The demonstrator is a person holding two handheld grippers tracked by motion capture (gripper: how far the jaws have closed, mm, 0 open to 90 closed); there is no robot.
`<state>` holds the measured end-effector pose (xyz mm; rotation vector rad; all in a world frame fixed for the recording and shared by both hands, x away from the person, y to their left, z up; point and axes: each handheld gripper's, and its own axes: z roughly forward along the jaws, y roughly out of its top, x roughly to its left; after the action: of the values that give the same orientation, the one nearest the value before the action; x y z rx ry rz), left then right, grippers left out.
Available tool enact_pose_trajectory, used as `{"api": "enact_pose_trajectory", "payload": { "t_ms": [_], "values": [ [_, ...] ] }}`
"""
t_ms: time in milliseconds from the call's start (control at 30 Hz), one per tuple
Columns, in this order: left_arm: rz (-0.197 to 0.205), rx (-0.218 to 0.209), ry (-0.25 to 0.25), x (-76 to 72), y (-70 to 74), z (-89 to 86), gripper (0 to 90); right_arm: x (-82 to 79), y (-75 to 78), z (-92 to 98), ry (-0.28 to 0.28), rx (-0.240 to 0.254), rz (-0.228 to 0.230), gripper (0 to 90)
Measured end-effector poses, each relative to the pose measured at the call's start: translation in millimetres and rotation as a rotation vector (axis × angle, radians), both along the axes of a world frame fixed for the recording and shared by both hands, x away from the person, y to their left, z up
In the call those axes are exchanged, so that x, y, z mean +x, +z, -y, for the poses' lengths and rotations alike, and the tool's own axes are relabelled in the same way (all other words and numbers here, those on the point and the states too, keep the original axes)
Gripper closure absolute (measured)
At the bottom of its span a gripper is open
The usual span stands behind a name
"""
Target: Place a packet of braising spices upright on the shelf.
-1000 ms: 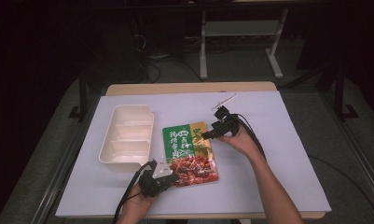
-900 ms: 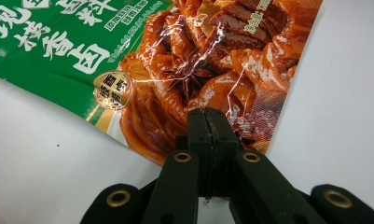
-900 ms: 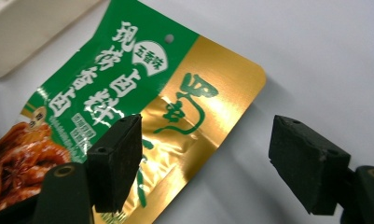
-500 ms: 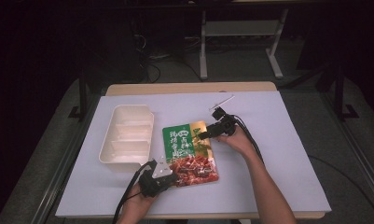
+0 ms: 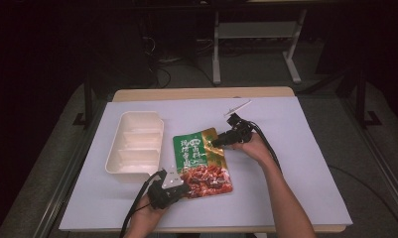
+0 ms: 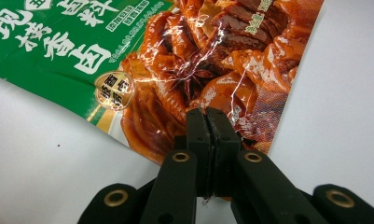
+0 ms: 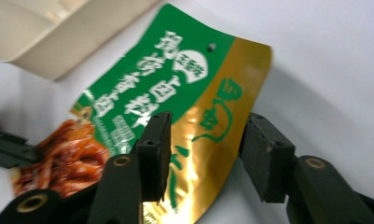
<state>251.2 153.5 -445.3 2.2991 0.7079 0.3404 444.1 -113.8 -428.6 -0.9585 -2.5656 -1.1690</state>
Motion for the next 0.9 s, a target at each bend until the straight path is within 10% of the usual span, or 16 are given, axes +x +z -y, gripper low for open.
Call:
{"api": "enact_pose_trajectory", "payload": {
  "t_ms": [233, 433, 900],
  "values": [
    [-0.004, 0.001, -0.002, 0.4, 0.2, -0.4, 88.4, 7.6, -14.0, -0.7, -0.039, -0.033, -0.005, 52.1],
    [-0.005, 0.001, -0.002, 0.6, 0.2, -0.4, 88.1, 4.6, -5.0, 2.6, 0.046, 0.132, -0.044, 60.5],
    [0.001, -0.006, 0.002, 0.4, -0.4, 0.3, 87.9, 11.6, -22.2, -11.0, -0.013, 0.016, -0.074, 62.0]
  ]
}}
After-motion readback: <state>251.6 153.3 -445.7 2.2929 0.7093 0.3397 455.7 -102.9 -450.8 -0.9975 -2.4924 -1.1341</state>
